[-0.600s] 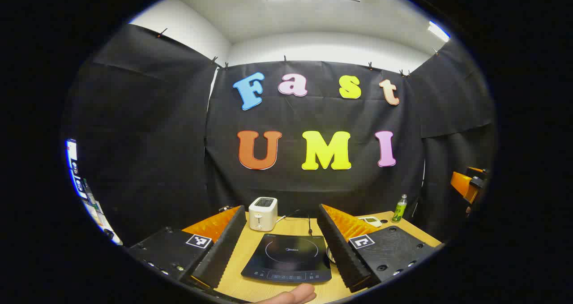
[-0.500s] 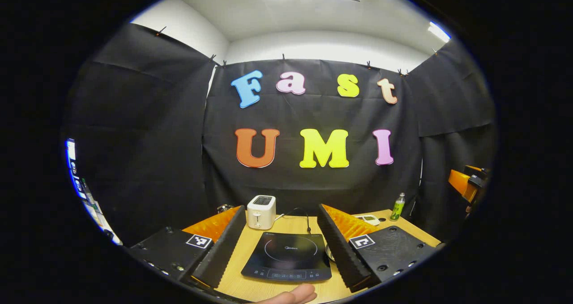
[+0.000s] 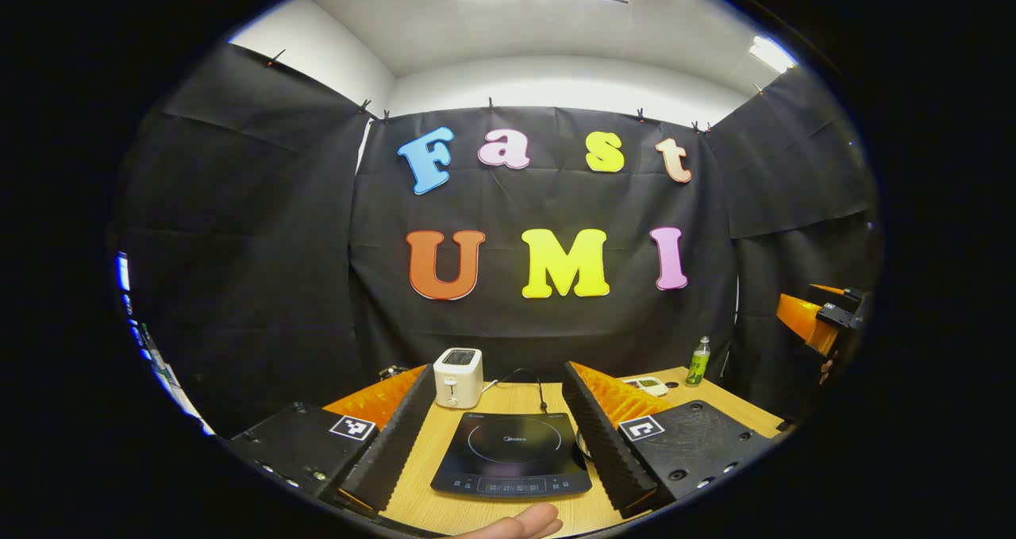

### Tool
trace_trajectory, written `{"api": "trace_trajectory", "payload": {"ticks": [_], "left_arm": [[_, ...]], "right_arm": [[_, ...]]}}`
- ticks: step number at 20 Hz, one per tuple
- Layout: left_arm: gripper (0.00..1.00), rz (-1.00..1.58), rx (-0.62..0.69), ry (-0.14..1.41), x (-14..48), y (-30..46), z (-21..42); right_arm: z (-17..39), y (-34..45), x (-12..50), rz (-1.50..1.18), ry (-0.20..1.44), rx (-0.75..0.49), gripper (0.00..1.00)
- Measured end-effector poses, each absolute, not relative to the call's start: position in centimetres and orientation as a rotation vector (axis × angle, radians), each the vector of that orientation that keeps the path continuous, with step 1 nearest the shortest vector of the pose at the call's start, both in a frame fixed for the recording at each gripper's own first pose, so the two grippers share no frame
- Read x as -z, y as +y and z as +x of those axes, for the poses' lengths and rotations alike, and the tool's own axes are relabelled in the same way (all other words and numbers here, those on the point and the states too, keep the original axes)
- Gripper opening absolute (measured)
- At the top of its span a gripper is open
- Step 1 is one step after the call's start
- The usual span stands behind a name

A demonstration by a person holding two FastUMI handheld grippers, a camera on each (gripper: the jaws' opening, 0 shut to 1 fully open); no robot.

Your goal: First push the handle of the pot to place it horizontally, then grasp the pot with both hands and set it on the induction cooktop.

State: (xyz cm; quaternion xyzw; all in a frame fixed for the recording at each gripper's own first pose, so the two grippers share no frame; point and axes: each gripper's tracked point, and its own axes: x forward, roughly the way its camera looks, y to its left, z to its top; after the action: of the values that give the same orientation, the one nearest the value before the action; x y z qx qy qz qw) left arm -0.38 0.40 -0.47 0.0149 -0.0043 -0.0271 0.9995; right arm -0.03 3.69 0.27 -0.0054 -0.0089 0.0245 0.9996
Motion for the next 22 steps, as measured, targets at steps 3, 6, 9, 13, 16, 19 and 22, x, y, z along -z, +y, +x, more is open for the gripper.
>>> {"api": "trace_trajectory", "payload": {"ticks": [3,6,9,13,16,19,22], "left_arm": [[0.95,0.027,0.056,-0.006,0.6,0.5,-0.6],[0.95,0.026,0.057,-0.011,0.8,0.5,-0.5],[0.95,0.028,0.068,-0.012,1.1,0.4,-0.8],[0.95,0.03,0.075,-0.012,1.5,0.3,-1.1],[0.95,0.025,0.081,-0.018,1.9,0.4,-1.6],[0.95,0.044,0.082,-0.014,2.4,0.7,-2.0],[0.95,0.06,0.079,-0.025,2.6,1.0,-2.2]], "right_arm": [[0.4,4.2,0.2,-0.017,-0.012,-0.055,0.98],[0.6,5.1,0.7,-0.024,0.002,-0.067,0.99],[1.0,6.1,1.4,-0.03,0.01,-0.082,0.98],[2.0,7.6,4.0,-0.038,0.062,-0.098,0.98],[2.9,8.5,6.4,-0.071,0.096,-0.084,0.97],[4.0,10.6,9.8,-0.08,0.148,-0.114,0.88],[4.7,12.6,13.4,-0.083,0.228,-0.174,0.7]]}}
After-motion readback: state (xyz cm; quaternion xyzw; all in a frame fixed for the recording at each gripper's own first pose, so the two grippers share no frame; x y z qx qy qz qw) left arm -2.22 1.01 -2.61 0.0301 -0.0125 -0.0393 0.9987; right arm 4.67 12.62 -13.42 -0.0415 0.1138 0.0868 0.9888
